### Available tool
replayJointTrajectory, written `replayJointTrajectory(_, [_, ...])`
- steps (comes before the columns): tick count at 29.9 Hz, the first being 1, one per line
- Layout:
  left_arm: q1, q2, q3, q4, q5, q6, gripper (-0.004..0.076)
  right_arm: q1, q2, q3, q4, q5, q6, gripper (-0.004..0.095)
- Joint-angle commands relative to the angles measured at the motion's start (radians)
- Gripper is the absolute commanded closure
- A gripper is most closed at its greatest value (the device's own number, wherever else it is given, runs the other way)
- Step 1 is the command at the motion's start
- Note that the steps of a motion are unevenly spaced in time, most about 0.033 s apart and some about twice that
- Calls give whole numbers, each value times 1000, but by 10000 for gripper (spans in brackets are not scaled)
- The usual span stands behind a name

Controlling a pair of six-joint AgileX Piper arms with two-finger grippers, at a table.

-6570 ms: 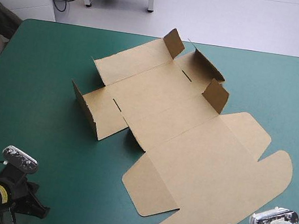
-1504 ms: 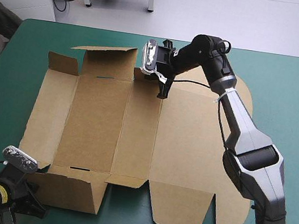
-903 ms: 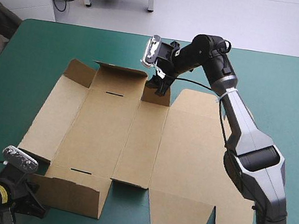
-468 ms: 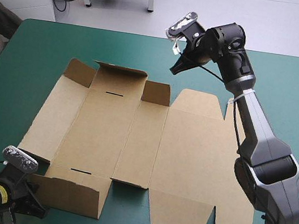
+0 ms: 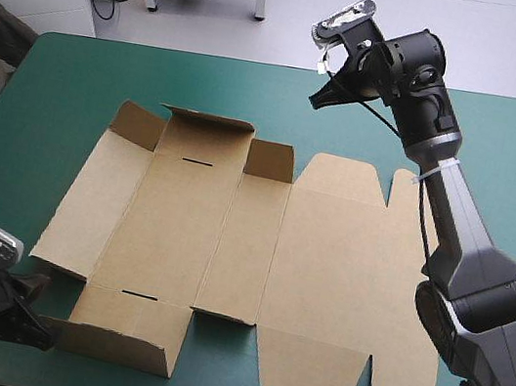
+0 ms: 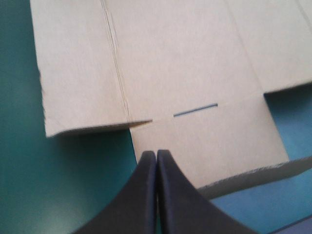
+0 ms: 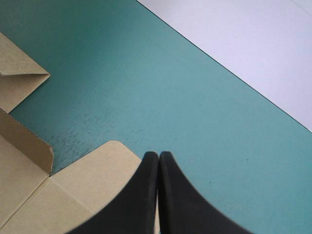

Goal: Fold the box

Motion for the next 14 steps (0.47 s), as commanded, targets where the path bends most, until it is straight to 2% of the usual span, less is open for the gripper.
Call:
replayJointTrajectory(1, [-5, 44, -148, 9, -32, -4, 756, 0, -87, 15, -22, 0, 12, 931])
replayJointTrajectory(11, [-5, 325, -444, 219, 67, 42, 756, -81, -234, 326, 0, 2, 31, 931])
replayJointTrajectory(14, [-5, 413, -505, 227, 67, 108, 744, -122, -304, 452, 37, 2, 48, 931])
